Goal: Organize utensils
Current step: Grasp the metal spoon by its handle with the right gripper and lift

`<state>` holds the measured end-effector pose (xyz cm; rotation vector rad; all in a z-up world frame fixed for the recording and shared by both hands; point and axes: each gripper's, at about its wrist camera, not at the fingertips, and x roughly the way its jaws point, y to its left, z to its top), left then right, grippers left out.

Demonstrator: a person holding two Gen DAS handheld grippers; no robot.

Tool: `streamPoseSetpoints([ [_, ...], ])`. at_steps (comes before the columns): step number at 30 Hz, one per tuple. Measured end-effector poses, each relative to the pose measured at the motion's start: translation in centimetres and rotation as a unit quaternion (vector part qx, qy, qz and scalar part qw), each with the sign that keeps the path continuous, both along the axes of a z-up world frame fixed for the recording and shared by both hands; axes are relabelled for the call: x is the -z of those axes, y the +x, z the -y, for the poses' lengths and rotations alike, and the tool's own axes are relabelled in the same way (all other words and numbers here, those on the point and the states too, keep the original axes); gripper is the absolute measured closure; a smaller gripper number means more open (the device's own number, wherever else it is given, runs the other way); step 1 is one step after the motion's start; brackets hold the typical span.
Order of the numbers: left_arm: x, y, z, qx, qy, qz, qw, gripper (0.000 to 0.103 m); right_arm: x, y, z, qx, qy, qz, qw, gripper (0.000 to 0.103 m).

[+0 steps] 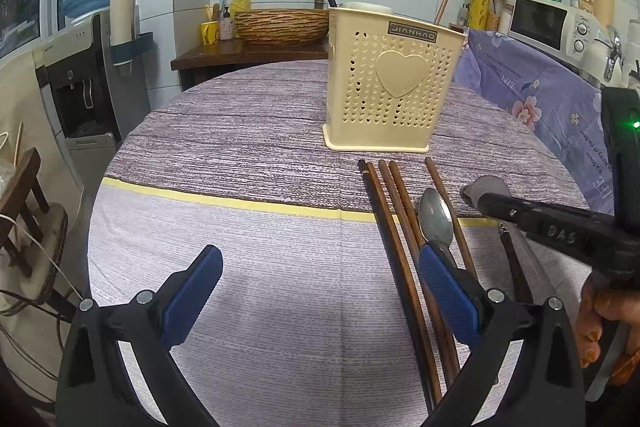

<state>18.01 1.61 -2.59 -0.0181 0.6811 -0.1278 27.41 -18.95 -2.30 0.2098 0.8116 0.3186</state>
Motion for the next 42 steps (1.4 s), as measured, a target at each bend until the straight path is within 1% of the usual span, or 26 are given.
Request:
streamPoseSetpoints([
  [2, 0.1, 0.1, 0.3, 0.004, 0.005, -0.001, 1.0, 0.006, -0.4, -0.2, 1.4, 0.019, 0.011, 0.006, 1.0, 0.096],
  [4, 0.4, 0.3, 0.4, 0.005, 0.007, -0.006, 0.9999, 0.006, -0.7, -0.4, 3.0, 0.048, 0.01, 0.013, 0.999, 0.096],
  [6, 0.5, 0.8, 0.6, 0.008, 0.003, -0.016, 0.9998, 0.006, -0.6, -0.2, 4.7, 0.075, 0.012, 0.009, 0.997, 0.096],
  [8, 0.8, 1.4, 0.9, 0.014, 0.001, -0.028, 0.9995, 0.011, 0.0, -0.1, 6.1, 0.099, 0.012, -0.001, 0.995, 0.096],
  [9, 1.0, 1.6, 1.2, 0.019, 0.003, -0.034, 0.9992, 0.016, 0.3, 0.0, 6.7, 0.106, 0.012, -0.006, 0.994, 0.096],
  [11, 1.3, 2.0, 2.0, 0.029, 0.01, -0.043, 0.9986, 0.021, 0.9, 0.2, 7.4, 0.116, 0.013, -0.016, 0.993, 0.096],
  [13, 1.9, 2.3, 2.8, 0.035, 0.024, -0.054, 0.9976, 0.031, 1.4, 0.2, 7.7, 0.121, 0.014, -0.021, 0.992, 0.096],
  [16, 2.5, 2.6, 3.5, 0.043, 0.03, -0.068, 0.9963, 0.036, 1.7, 0.0, 8.0, 0.122, 0.016, -0.02, 0.992, 0.096],
  [18, 2.8, 2.6, 3.8, 0.04, 0.04, -0.068, 0.9961, 0.037, 1.7, -0.3, 8.3, 0.126, 0.014, -0.015, 0.992, 0.096],
  [20, 2.8, 2.6, 3.7, 0.037, 0.037, -0.071, 0.9961, 0.039, 1.7, -0.3, 8.2, 0.125, 0.004, -0.016, 0.992, 0.094],
  [21, 2.8, 2.5, 3.6, 0.036, 0.036, -0.072, 0.9961, 0.039, 1.8, -0.2, 8.3, 0.126, 0.003, -0.018, 0.992, 0.092],
  [22, 2.8, 2.5, 3.5, 0.035, 0.035, -0.072, 0.9962, 0.039, 1.9, -0.3, 8.3, 0.126, 0.001, -0.02, 0.992, 0.084],
  [23, 2.7, 2.4, 3.4, 0.032, 0.034, -0.071, 0.9964, 0.039, 1.8, -0.1, 8.3, 0.126, 0.0, -0.019, 0.992, 0.068],
  [24, 2.6, 2.2, 3.3, 0.029, 0.033, -0.069, 0.9966, 0.039, 1.8, -0.2, 8.3, 0.127, -0.003, -0.019, 0.992, 0.058],
  [25, 2.5, 2.2, 3.1, 0.027, 0.033, -0.066, 0.9969, 0.039, 1.7, -0.3, 8.3, 0.13, -0.006, -0.015, 0.991, 0.044],
  [28, 2.5, 2.3, 2.8, 0.022, 0.032, -0.068, 0.9969, 0.039, 1.4, -0.3, 8.1, 0.127, -0.018, -0.009, 0.992, 0.044],
  [30, 2.6, 2.5, 3.0, 0.024, 0.039, -0.072, 0.9964, 0.039, 1.4, -0.3, 8.1, 0.125, -0.024, -0.009, 0.992, 0.043],
  [35, 3.1, 3.0, 3.6, 0.033, 0.046, -0.083, 0.995, 0.04, 1.2, -0.6, 8.3, 0.126, -0.035, -0.008, 0.991, 0.038],
  [37, 3.3, 3.2, 3.8, 0.03, 0.063, -0.081, 0.9942, 0.039, 1.1, -0.7, 8.4, 0.127, -0.041, -0.006, 0.991, 0.037],
  [39, 3.2, 3.6, 3.3, 0.028, 0.062, -0.086, 0.994, 0.04, 1.0, -0.9, 8.6, 0.129, -0.053, -0.004, 0.99, 0.037],
  [41, 3.2, 4.1, 2.3, 0.016, 0.066, -0.087, 0.9939, 0.04, 0.9, -1.1, 9.1, 0.129, -0.058, -0.005, 0.99, 0.037],
  [42, 3.2, 4.4, 1.8, 0.016, 0.061, -0.09, 0.994, 0.039, 0.9, -1.2, 9.3, 0.127, -0.062, -0.007, 0.99, 0.037],
])
